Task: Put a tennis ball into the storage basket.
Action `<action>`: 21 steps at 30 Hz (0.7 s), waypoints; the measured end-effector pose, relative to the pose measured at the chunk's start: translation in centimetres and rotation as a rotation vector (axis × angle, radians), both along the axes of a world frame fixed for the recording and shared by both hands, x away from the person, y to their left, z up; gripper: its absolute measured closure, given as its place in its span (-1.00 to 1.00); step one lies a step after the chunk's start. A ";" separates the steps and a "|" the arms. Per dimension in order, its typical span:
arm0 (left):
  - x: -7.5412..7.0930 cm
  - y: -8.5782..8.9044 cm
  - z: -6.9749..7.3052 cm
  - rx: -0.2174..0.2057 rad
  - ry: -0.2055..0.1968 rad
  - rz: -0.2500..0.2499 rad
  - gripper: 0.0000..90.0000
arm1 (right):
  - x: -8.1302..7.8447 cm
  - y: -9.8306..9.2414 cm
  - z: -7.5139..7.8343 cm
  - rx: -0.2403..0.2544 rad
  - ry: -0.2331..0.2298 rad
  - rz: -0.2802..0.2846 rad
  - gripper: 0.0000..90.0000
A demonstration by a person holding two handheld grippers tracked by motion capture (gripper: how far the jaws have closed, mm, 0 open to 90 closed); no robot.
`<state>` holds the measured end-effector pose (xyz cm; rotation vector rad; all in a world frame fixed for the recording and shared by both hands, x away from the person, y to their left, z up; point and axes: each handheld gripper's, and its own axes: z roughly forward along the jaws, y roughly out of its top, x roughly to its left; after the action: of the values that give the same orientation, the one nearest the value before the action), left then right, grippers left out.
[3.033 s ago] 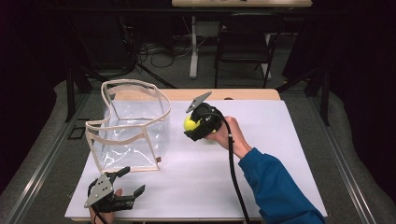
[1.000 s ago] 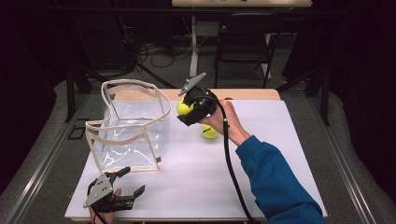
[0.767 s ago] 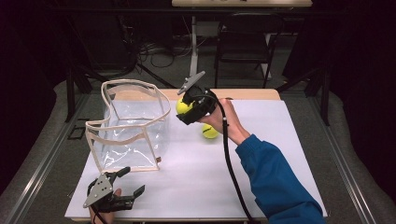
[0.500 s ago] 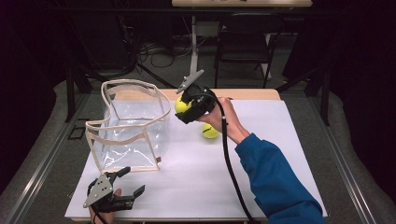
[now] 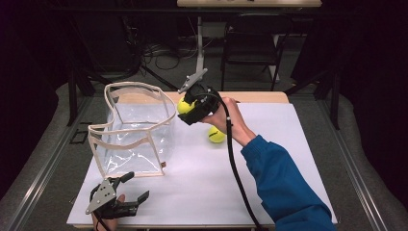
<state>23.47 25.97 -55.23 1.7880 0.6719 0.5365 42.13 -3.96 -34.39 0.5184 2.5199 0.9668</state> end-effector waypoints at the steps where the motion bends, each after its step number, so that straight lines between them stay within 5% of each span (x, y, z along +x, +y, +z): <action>1: 0.0 0.0 0.0 0.000 0.000 0.000 -0.65 | 0.0 0.0 0.1 -0.002 -0.002 0.001 -0.42; 21: -0.1 0.0 0.0 -0.003 -0.006 0.008 -0.65 | 0.0 0.7 1.4 0.024 -0.023 0.008 -0.42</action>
<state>23.40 26.01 -55.20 1.7810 0.6754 0.5459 42.13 -3.29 -32.96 0.5018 2.4951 1.0021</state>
